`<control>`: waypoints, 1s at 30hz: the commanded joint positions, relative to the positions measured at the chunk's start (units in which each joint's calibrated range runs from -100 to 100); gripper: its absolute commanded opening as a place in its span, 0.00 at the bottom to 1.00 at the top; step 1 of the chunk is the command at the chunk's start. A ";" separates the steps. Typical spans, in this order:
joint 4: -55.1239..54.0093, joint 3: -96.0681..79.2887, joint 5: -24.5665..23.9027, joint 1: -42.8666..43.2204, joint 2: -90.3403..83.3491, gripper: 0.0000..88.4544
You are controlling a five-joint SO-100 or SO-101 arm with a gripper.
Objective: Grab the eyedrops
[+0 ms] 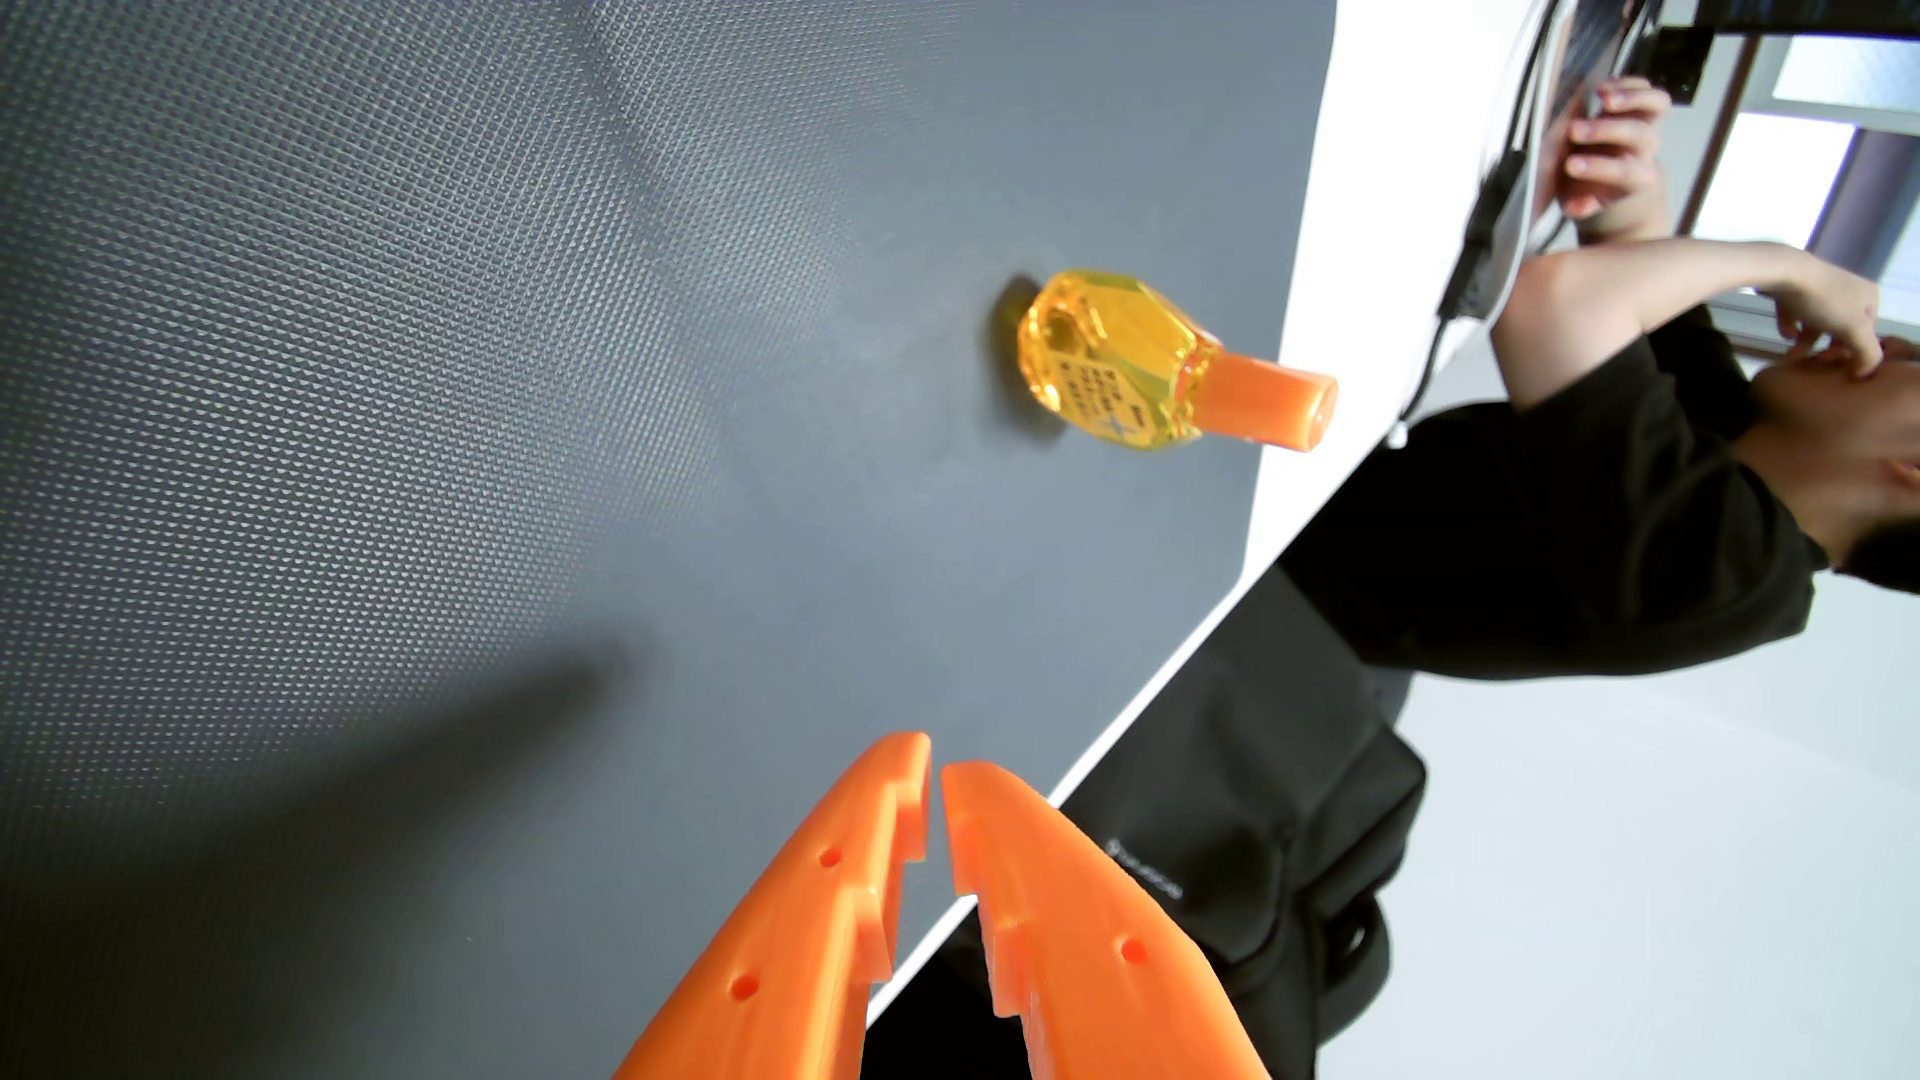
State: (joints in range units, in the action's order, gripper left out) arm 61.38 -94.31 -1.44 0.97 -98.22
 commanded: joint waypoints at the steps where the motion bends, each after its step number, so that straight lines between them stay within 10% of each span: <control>1: 0.02 0.07 0.16 0.11 -0.51 0.01; 30: 3.14 9.35 3.19 1.52 -0.17 0.01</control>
State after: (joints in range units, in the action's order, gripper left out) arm 63.38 -89.53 0.29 2.55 -98.39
